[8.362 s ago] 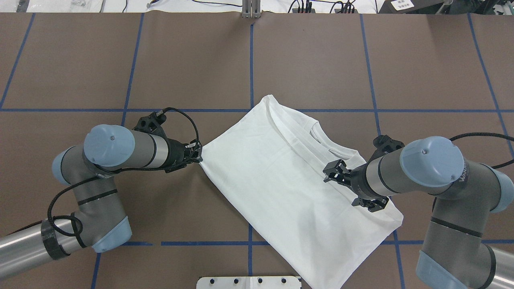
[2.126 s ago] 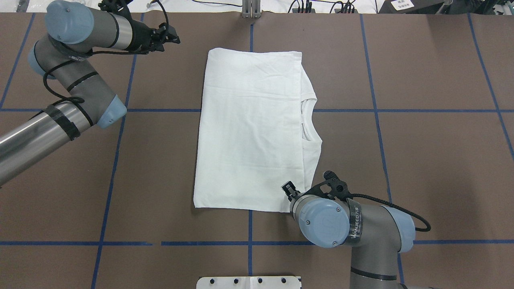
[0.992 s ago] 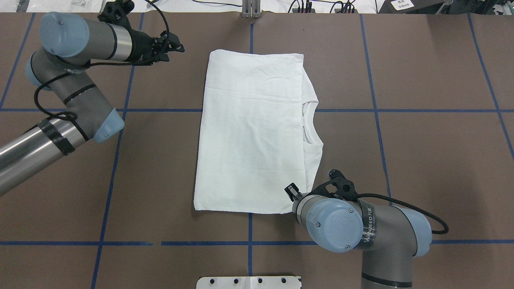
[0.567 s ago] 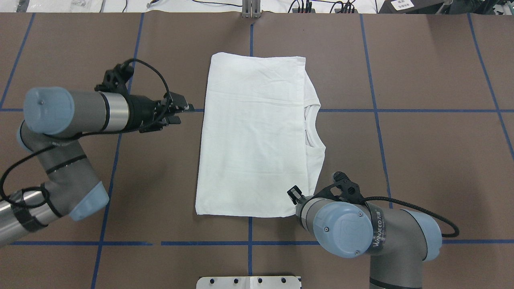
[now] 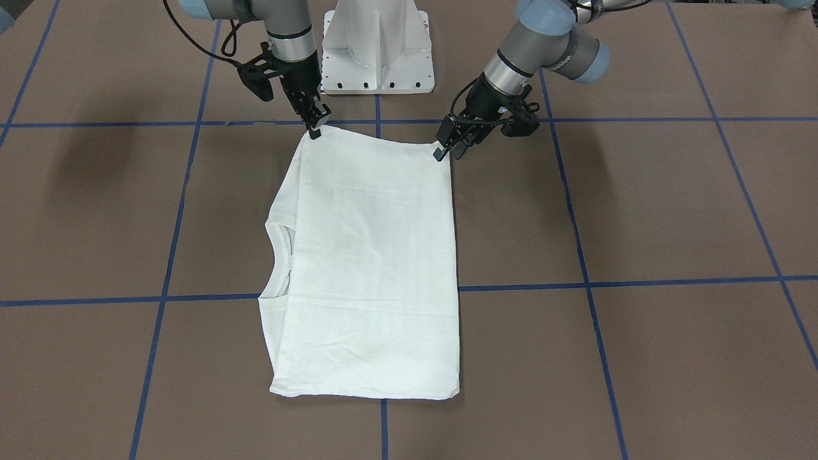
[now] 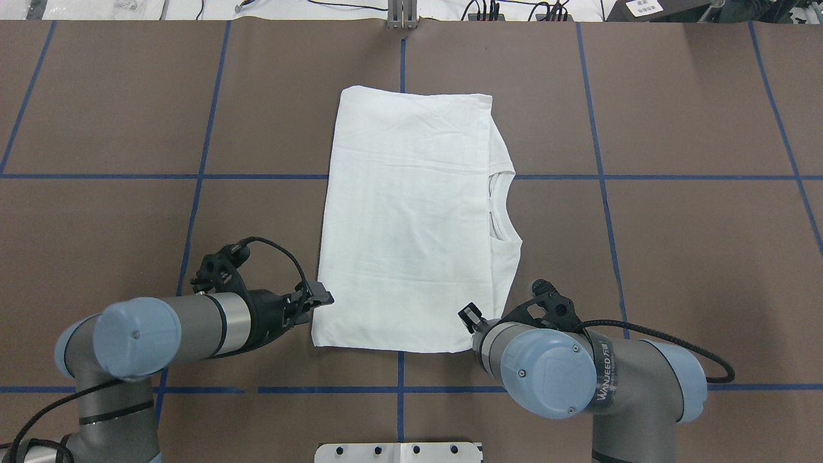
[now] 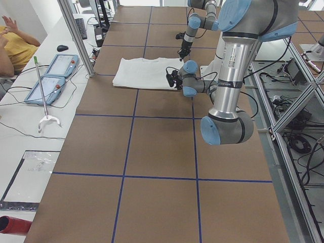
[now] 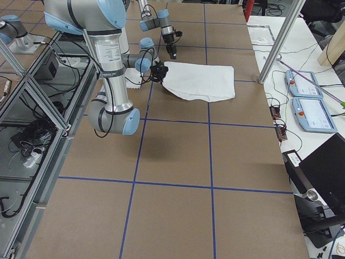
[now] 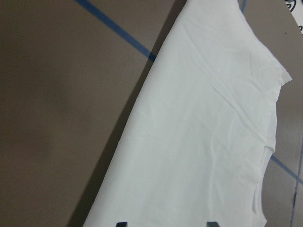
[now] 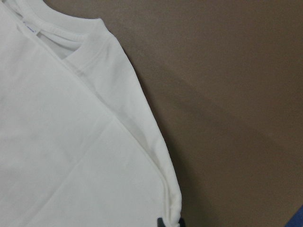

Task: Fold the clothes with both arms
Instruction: 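Move the left gripper to the shirt edge nearest the robot beside the right gripper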

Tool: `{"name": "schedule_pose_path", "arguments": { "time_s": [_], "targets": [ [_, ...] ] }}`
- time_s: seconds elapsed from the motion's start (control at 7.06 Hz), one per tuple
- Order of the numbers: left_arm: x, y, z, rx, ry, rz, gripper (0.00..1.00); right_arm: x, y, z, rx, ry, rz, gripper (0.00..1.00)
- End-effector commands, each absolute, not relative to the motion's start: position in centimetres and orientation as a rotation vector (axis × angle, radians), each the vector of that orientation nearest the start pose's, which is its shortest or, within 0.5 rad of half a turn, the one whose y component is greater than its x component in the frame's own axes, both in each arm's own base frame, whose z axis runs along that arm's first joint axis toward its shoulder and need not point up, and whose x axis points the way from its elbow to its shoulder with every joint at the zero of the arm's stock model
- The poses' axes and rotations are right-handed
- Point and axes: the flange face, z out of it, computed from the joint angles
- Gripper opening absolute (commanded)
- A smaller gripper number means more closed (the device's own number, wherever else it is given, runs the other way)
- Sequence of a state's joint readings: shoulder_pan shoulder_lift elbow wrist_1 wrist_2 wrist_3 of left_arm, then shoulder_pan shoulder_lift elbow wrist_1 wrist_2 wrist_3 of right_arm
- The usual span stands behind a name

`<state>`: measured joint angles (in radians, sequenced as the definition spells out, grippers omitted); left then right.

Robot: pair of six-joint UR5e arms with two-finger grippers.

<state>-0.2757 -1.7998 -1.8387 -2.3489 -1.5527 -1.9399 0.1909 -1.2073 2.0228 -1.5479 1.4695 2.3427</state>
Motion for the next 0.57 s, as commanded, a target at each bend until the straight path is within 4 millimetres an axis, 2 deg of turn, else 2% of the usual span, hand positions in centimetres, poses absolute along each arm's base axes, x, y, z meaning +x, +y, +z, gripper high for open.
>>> {"name": "schedule_pose_path", "arguments": {
  "time_s": [0.0,0.14,0.28,0.43],
  "targets": [
    [52.41,-25.58,32.99,-0.072,1.242,-0.565,0.64,-52.29,-24.68,26.60,-0.154,-0.865,0.945,0.00],
    [52.58,-25.44,33.19,-0.072,1.226,-0.564,0.61,-52.29,-24.68,26.60,-0.154,-0.865,0.945,0.00],
    [52.58,-25.43,33.19,-0.073,1.226,-0.566,0.43,-52.38,-24.53,26.52,-0.156,-0.866,0.944,0.00],
    [52.58,-25.43,33.19,-0.073,1.226,-0.566,0.00,-52.38,-24.53,26.52,-0.156,-0.866,0.942,0.00]
  ]
}}
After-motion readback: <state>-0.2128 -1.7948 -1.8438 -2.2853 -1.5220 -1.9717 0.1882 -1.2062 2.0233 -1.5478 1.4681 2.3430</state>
